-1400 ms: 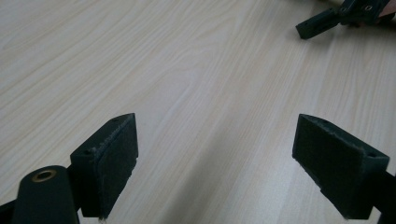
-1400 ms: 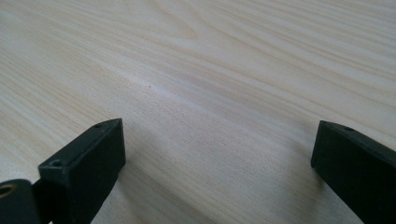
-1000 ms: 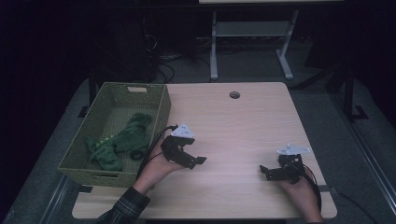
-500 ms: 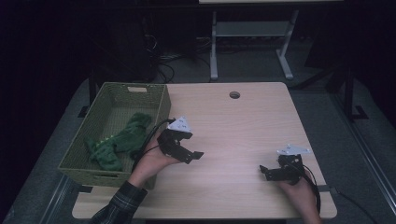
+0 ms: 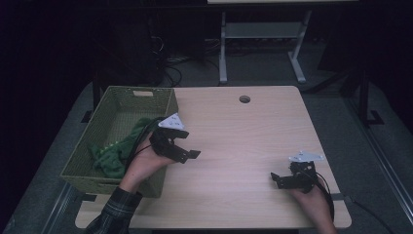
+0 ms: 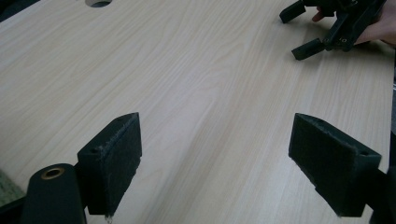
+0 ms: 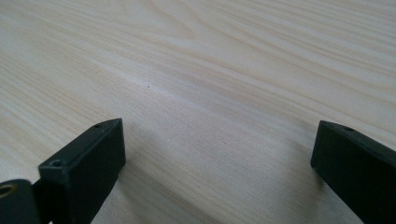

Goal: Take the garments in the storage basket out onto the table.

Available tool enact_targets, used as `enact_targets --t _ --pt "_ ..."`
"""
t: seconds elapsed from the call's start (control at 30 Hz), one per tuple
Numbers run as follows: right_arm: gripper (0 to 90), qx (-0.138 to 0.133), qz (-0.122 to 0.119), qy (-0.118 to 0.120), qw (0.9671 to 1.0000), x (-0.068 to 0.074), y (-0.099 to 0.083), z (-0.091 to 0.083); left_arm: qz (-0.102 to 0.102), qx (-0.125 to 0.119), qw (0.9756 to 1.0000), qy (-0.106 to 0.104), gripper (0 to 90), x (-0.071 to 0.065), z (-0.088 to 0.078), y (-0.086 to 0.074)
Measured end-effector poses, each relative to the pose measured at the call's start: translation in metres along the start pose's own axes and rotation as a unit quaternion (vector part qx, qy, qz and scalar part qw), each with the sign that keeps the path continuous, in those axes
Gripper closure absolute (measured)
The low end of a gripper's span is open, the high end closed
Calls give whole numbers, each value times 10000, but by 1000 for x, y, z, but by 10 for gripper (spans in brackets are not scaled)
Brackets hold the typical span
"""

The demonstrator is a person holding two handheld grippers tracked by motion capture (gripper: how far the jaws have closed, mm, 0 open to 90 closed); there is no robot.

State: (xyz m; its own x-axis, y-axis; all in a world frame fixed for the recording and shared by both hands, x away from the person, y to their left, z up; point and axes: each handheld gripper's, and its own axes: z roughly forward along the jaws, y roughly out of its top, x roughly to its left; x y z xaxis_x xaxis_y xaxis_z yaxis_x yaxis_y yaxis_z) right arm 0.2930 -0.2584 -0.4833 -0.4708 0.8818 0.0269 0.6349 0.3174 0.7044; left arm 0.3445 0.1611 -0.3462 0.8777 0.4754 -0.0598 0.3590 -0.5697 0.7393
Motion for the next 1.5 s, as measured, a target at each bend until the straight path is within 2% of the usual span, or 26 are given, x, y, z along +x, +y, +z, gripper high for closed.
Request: enact_targets --t 0.13,0.3,0.4,0.47,0.7,0.93,1.2,1.4,1.5 --pt "28 1 2 0 10000 0 0 0 -47 12 10000 -12 194 5 -6 -2" --pt "29 -1 -1 0 10000 0 0 0 -126 82 9998 95 209 12 -15 -7" --pt "29 -1 -4 0 10000 0 0 0 -228 45 9996 130 216 16 -23 -9" --pt "29 -1 -4 0 10000 0 0 0 -207 67 9997 150 218 18 -27 -10" --pt "29 -1 -4 0 10000 0 0 0 -360 75 9991 217 224 26 -37 -18" --pt "29 3 0 1 10000 0 0 0 -437 213 9985 271 243 34 -48 -27" --pt "29 0 -4 -1 10000 0 0 0 -512 150 9979 359 245 41 -64 -30" --pt "28 1 3 0 10000 0 0 0 -640 137 9971 395 247 50 -74 -37" --pt "29 2 4 0 10000 0 0 0 -630 170 9970 408 266 55 -79 -41"
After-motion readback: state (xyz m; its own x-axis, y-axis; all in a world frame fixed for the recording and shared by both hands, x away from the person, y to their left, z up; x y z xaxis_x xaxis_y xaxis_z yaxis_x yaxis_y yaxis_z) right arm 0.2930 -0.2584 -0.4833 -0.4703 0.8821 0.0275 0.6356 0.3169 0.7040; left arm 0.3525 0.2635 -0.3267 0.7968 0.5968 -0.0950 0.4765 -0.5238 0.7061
